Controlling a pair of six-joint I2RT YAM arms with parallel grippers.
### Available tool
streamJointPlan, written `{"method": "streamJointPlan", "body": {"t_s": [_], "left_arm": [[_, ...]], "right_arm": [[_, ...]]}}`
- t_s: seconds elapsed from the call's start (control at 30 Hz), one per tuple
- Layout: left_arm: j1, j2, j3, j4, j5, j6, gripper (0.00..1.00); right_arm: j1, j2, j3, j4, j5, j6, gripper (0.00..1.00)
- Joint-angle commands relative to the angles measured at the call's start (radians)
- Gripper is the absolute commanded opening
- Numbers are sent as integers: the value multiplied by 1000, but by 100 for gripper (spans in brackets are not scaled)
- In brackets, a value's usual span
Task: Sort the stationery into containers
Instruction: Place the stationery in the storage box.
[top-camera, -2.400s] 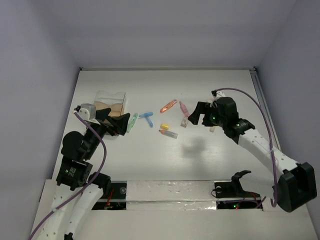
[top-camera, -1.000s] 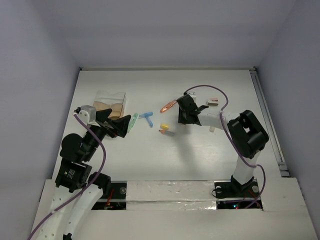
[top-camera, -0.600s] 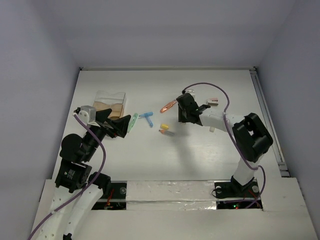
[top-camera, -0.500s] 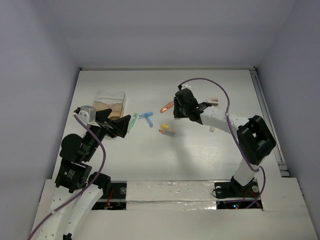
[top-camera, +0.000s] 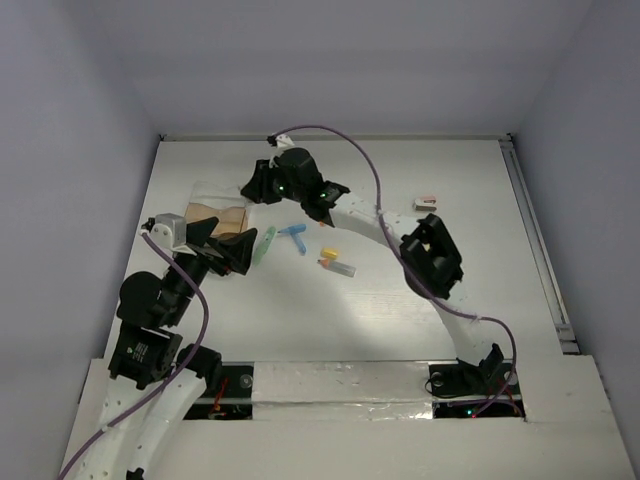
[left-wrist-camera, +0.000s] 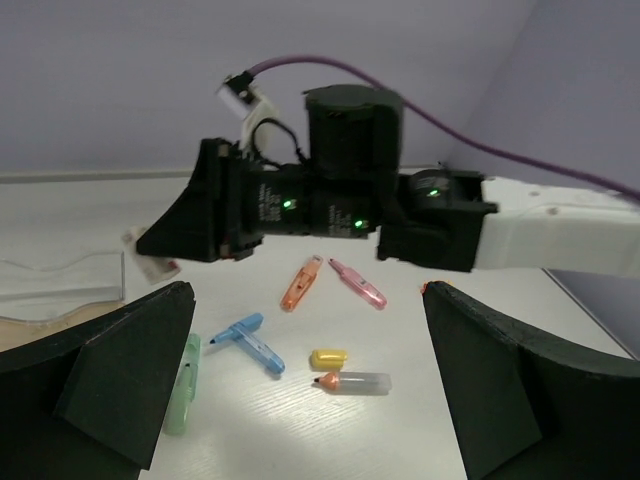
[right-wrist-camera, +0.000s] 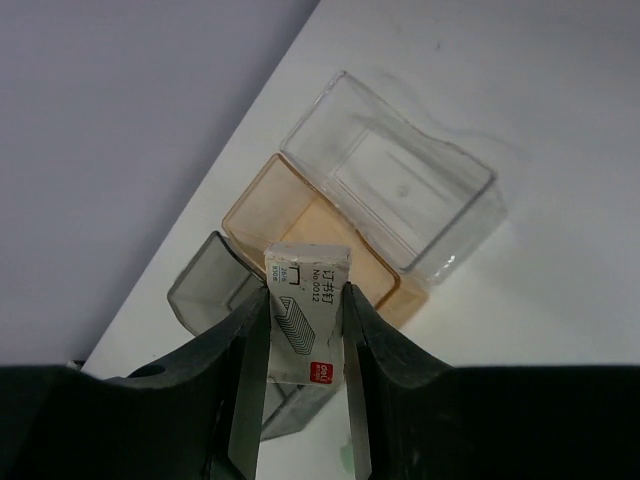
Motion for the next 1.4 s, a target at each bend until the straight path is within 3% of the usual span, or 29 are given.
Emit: {"method": "streamJointPlan", "body": {"t_s": [0.0, 0.2, 0.6, 0.67, 0.7, 0.73, 0.83, 1.03, 1.13, 1.23, 1.37], "left_arm": [[-5, -17, 7, 37, -11, 13, 99], [-14, -29, 9, 36, -14, 14, 99], [-14, -37, 9, 33, -18, 11, 99], [-14, -38, 9, 33, -18, 13, 99], [-14, -37, 7, 33, -18, 13, 99], [-14, -38, 9, 33, -18, 13, 99], [-14, -37, 7, 33, -17, 11, 99], [-14, -38, 7, 31, -20, 13, 99], [-14, -38, 9, 30, -21, 13, 99], [-14, -41, 9, 31, -21, 11, 99], [-14, -53, 9, 27, -29, 13, 99]], "right_arm": [[38, 98, 202, 68, -93, 39, 23], [101, 274, 399, 25, -143, 36, 23], [161, 316, 355, 43, -146, 36, 24], [170, 311, 347, 37, -134, 30, 29], [170, 307, 329, 39, -129, 23, 35], [170, 296, 317, 43, -119, 21, 49], [170, 282, 289, 57, -106, 10, 65], [170, 261, 286, 60, -99, 4, 67], [170, 177, 199, 100, -45, -10, 66], [122, 29, 12, 190, -22, 1, 65], [-49, -181, -250, 249, 4, 32, 61]]}}
